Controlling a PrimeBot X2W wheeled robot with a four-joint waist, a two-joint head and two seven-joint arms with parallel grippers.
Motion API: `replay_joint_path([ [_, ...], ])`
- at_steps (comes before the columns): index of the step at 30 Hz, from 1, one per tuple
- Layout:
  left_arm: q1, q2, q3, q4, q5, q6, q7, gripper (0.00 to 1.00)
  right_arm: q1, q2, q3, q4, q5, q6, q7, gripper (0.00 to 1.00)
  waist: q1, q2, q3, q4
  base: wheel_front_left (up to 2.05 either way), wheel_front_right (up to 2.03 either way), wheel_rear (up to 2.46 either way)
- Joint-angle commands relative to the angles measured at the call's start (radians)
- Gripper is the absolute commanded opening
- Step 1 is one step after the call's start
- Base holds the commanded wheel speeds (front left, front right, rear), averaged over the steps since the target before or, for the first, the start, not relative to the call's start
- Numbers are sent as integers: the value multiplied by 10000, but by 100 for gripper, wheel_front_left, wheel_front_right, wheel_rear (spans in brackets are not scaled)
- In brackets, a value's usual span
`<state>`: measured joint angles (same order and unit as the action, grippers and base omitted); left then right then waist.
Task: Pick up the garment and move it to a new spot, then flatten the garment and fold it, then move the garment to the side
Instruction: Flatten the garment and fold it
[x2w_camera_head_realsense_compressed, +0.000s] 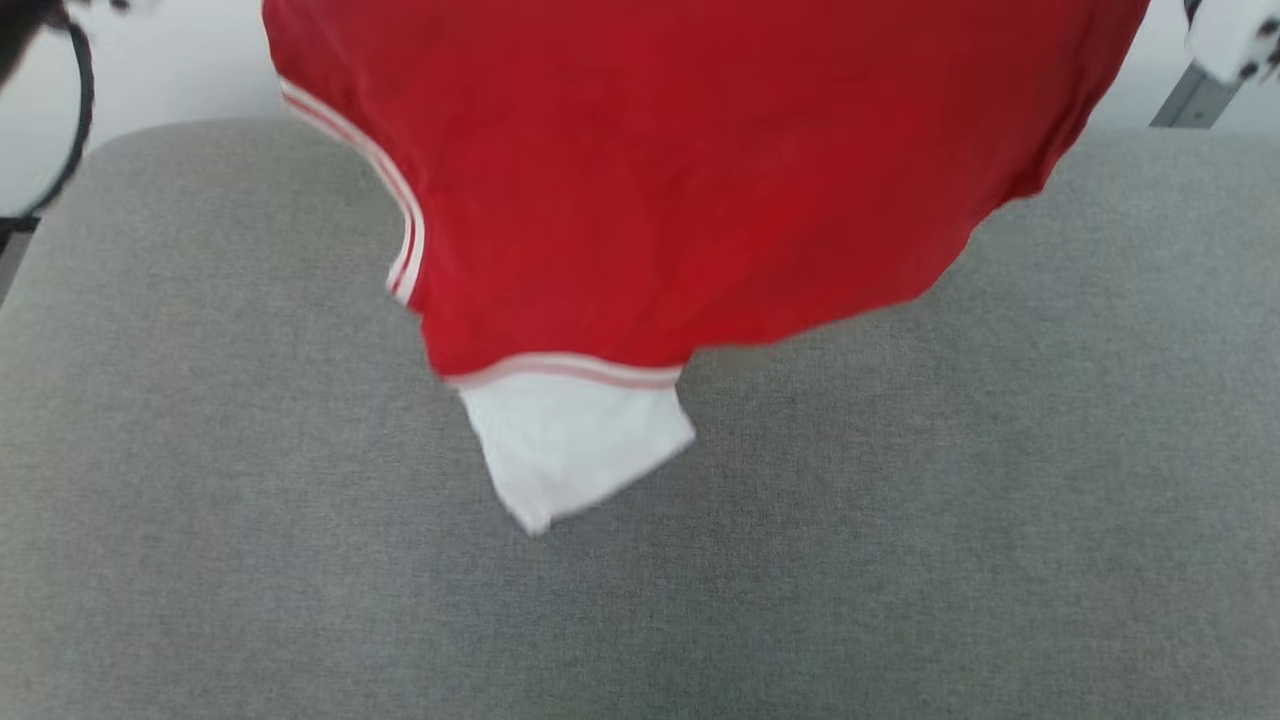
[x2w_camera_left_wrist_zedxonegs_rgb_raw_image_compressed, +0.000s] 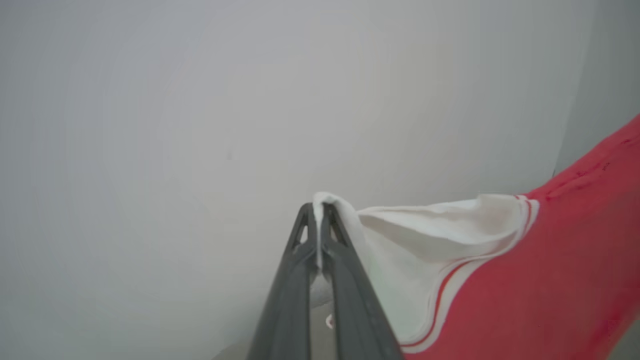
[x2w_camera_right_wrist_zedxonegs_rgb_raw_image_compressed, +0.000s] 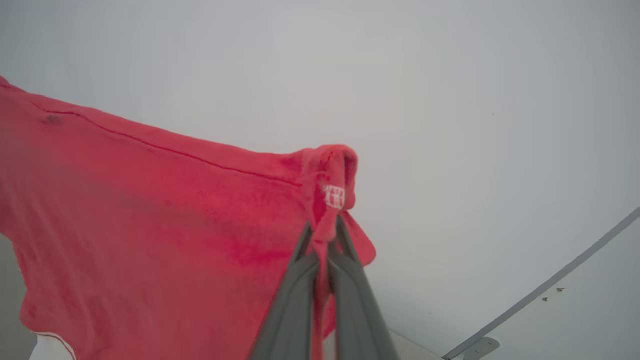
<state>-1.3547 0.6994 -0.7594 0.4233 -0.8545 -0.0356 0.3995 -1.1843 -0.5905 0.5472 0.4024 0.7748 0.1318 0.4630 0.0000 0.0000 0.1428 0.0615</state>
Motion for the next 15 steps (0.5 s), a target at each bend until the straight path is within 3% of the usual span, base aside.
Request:
replay_joint_path([
  [1, -610, -280, 31, 527, 397, -114, -602, 0, -370, 259, -103, 391, -453, -21, -414, 0, 0, 0, 236, -55, 0, 0, 0],
  [7, -2181, -935, 140, 2021, 1299, -132, -2377, 0, -1709, 1060, -472, 1864, -1746, -22, -1815, 0, 0, 0, 1262, -217, 0, 0, 0],
  [14, -4233, -1485, 372, 3433, 2407, 95, -5389, 0, -3656, 1954, -1654, 3914, -4170, -22, -5098, 0, 0, 0, 2595, -256, 0, 0, 0],
  [15, -4233, -1485, 372, 3433, 2407, 95, -5389, 0, -3656, 1954, -1654, 3914, -4170, -22, -5098, 0, 0, 0, 2595, -256, 0, 0, 0],
])
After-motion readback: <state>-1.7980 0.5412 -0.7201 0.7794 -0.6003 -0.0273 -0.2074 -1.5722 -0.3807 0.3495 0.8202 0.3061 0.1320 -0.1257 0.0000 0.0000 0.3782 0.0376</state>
